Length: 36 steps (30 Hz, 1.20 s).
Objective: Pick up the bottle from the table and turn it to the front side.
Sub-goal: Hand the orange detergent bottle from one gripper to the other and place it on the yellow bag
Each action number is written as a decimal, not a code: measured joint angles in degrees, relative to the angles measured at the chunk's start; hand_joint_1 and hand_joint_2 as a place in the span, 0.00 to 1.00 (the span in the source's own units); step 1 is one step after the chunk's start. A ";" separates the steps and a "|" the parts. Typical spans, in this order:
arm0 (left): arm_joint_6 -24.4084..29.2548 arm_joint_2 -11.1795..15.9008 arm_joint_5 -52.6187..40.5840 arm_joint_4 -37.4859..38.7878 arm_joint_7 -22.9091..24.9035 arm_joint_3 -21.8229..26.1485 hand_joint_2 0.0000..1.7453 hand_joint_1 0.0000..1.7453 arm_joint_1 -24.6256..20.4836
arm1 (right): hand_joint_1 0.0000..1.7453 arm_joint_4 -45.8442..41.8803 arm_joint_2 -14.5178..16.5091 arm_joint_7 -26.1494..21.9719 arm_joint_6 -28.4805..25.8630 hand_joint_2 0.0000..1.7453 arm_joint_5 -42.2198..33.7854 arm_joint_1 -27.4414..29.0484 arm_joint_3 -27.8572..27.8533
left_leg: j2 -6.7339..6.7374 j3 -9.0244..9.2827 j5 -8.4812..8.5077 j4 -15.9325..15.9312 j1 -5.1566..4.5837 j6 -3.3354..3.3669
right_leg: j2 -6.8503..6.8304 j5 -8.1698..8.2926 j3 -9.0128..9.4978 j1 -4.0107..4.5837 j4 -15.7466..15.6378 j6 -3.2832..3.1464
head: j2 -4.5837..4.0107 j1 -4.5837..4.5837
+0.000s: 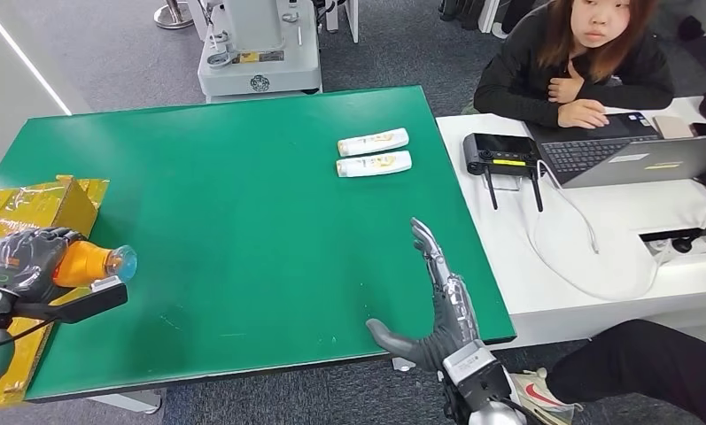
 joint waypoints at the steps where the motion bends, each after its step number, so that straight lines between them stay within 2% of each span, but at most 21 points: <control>1: 0.01 0.00 -0.07 0.44 0.07 -0.52 1.00 1.00 -0.47 | 0.00 0.07 -0.01 0.02 -0.11 1.00 -0.01 -0.02 0.04 | -0.01 0.00 0.00 0.00 0.00 0.00 | -0.01 0.00 -0.01 0.00 0.00 0.00 | 0.00 0.01; 6: -1.09 -0.15 0.02 3.41 1.68 -2.91 1.00 1.00 -3.73 | 0.00 0.35 0.01 0.16 -0.77 1.00 -0.01 -0.05 0.08 | -0.02 -0.01 0.00 0.00 0.00 0.00 | -0.02 -0.01 -0.01 0.00 0.00 0.00 | 0.00 0.00; 14: -6.85 -0.34 2.29 10.50 5.42 -6.32 1.00 1.00 -9.31 | 0.00 1.05 0.03 0.68 0.41 1.00 0.30 -0.55 -0.08 | 0.00 0.00 0.01 0.00 0.01 -0.01 | 0.00 0.01 0.00 0.01 0.01 0.00 | 0.00 0.01; 23: -7.75 -0.32 3.07 13.74 5.60 -7.61 1.00 1.00 -11.13 | 0.00 1.34 0.04 0.69 0.48 1.00 0.31 -0.74 -0.38 | -0.01 -0.02 0.00 0.00 0.00 0.00 | -0.01 0.00 0.00 0.00 0.00 0.00 | 0.00 0.01; 31: -13.43 -0.54 6.29 17.41 5.65 -9.41 1.00 1.00 -14.26 | 0.00 1.74 0.37 0.90 1.56 1.00 0.63 -1.26 -0.92 | -0.01 -0.01 0.02 0.00 0.01 -0.01 | -0.01 0.01 0.01 0.01 0.01 0.00 | 0.00 0.00; 36: -14.87 -0.85 8.56 21.23 5.51 -11.70 1.00 1.00 -16.48 | 0.00 2.15 0.97 1.42 2.49 1.00 1.22 -2.01 -1.44 | 0.02 -0.01 0.01 0.00 0.01 -0.01 | 0.04 0.01 0.02 0.01 0.02 0.00 | 0.00 0.00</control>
